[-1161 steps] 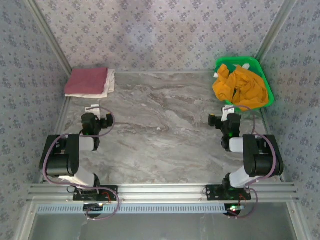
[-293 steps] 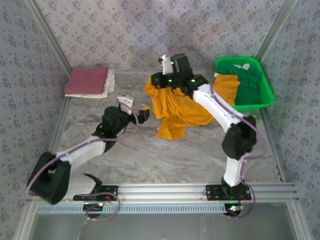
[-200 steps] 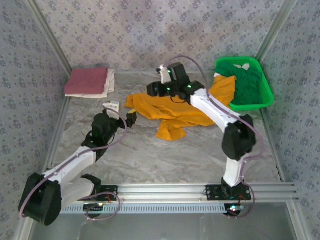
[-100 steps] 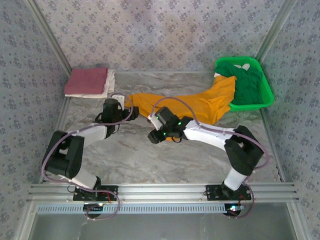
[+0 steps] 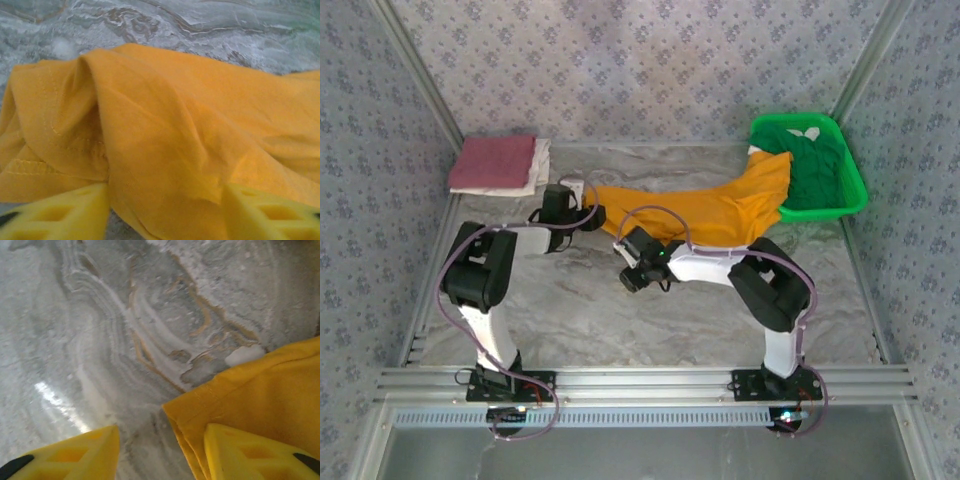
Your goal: Fold and stack the t-shirts
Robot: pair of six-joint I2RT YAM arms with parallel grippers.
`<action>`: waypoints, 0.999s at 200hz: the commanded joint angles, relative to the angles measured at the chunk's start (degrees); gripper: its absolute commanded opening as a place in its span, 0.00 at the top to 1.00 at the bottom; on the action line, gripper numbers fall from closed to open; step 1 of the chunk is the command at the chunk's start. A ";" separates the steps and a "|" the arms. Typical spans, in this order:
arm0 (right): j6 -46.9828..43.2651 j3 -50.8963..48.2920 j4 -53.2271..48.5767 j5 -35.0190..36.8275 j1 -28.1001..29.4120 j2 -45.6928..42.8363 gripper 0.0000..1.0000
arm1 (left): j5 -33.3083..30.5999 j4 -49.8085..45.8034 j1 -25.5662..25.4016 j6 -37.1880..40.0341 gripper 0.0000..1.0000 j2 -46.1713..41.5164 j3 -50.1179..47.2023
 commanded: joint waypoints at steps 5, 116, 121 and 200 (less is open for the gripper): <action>1.50 -0.44 0.95 0.77 -2.15 2.16 0.72 | 2.08 1.27 1.04 -1.71 0.71 0.74 1.87; 2.35 -2.17 0.03 -9.57 -12.60 -21.64 1.00 | -4.85 -9.42 2.98 -4.26 1.00 -25.42 -4.67; 2.27 -1.89 -0.65 -10.09 -13.15 -23.27 1.00 | -4.99 -10.74 3.09 -4.20 1.00 -27.06 -4.34; -1.46 6.03 -9.78 -9.13 -21.65 -40.88 1.00 | -14.09 -26.75 3.88 0.43 1.00 -50.29 1.09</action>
